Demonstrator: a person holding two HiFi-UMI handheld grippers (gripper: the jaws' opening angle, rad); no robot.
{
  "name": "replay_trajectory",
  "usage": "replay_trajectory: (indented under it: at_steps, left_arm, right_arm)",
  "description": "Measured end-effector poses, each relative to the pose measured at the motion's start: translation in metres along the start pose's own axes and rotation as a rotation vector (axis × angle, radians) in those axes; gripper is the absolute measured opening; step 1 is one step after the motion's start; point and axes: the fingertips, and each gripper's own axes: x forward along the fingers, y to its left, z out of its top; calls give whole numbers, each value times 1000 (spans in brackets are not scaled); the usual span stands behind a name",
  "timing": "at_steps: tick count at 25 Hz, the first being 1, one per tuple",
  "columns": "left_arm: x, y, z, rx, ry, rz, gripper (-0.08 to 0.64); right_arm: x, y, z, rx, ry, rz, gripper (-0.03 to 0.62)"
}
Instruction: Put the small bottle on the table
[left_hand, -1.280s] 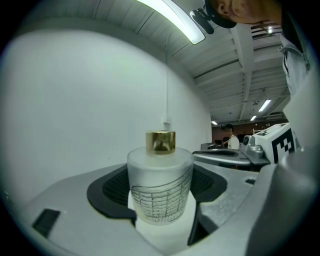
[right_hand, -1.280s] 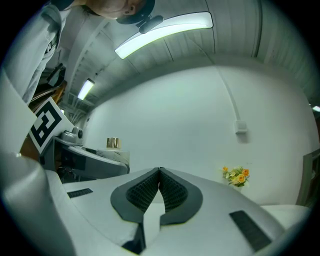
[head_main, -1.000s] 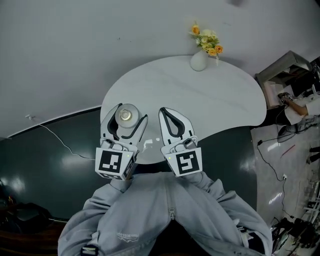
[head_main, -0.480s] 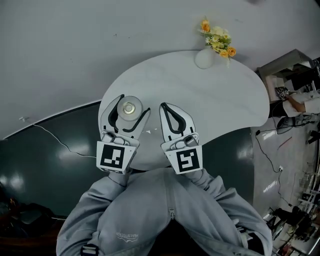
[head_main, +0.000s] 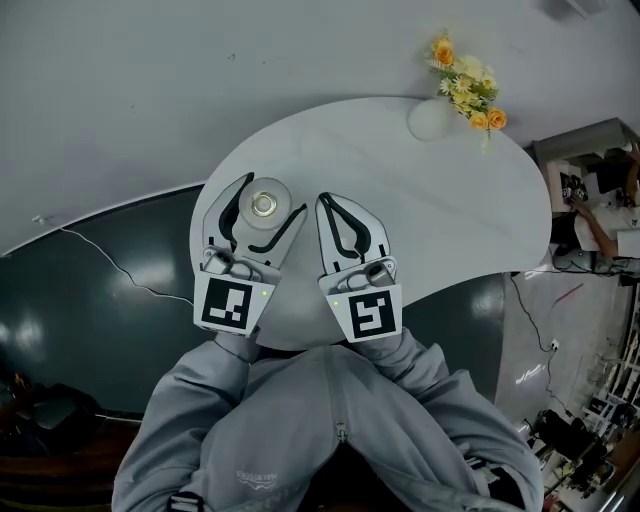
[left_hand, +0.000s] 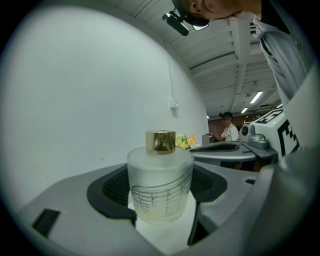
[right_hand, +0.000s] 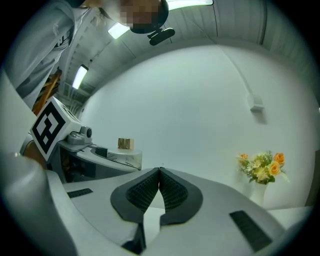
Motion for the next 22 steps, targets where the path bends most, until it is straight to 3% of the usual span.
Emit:
replay_trajectory:
  at_steps: [13, 22]
  left_arm:
    - [65, 27, -57, 19, 33, -29, 334]
    - [91, 53, -102, -46, 73, -10, 334]
  right_arm:
    - [52, -29, -62, -20, 58, 16, 26]
    - [83, -41, -106, -14, 106, 27, 26]
